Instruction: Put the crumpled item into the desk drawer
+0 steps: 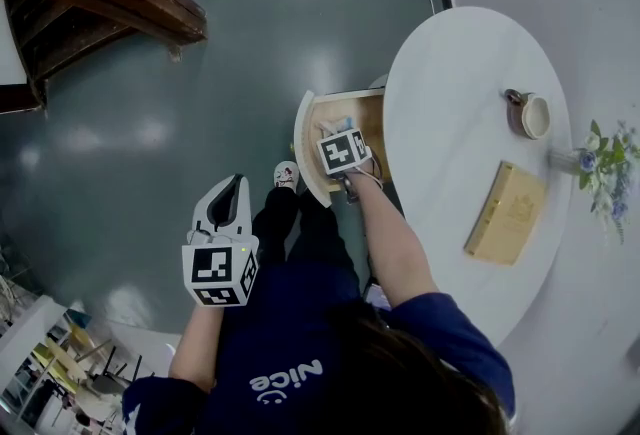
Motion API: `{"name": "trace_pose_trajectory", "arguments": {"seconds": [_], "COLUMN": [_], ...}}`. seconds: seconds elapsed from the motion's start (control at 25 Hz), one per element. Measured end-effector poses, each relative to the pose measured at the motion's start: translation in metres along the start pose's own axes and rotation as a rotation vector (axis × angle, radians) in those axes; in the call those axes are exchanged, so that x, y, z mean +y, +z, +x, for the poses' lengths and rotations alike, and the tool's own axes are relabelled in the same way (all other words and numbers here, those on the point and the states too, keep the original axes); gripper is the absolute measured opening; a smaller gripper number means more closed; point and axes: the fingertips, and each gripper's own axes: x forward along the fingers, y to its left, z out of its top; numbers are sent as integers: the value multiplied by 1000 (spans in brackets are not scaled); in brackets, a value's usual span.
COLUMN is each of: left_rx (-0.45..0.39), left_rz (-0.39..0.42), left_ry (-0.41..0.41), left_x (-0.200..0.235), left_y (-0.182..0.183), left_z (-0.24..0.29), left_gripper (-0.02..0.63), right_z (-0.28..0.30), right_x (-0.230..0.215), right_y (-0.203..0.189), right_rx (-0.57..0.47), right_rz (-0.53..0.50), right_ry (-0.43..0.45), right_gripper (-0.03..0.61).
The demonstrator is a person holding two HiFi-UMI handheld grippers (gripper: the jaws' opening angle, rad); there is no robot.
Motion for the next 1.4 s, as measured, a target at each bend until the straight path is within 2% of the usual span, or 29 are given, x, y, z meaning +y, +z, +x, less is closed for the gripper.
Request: {"name": "trace_pose_trajectory", "arguments": {"seconds": [0.2, 0.4, 0.8, 0.88, 0.96, 1.0, 1.2, 1.4], "left_rx": [17, 11, 13, 12, 5, 0, -29, -63], "left_rz": [16, -78, -100, -99, -98, -99, -89, -77], "left_ry": [17, 9, 0, 2, 0, -1, -16, -44], "left_x": [3, 3, -3, -4, -5, -5, -9, -17], "left_y": [-6, -6, -10, -11, -10, -10, -1, 10], "left_z": [3, 4, 2, 1, 0, -1, -3, -7], "left_gripper": [3, 3, 3, 3, 4, 3, 3, 3], "right_z": [12, 21, 26, 24, 21, 18, -9, -40], "right_x": [1, 0, 0, 2, 6, 8, 12, 27], "right_y": [-4, -8, -7, -7, -6, -5, -5, 4], "right_rx": [33, 64, 68, 65, 59, 54, 29, -74], "right_rz": [-21, -39, -6, 3, 14, 19, 30, 11], "right_ry": [4, -1, 14, 31, 55, 62, 34, 25], "right_gripper": [61, 63, 81, 109, 185, 196, 214, 218]}}
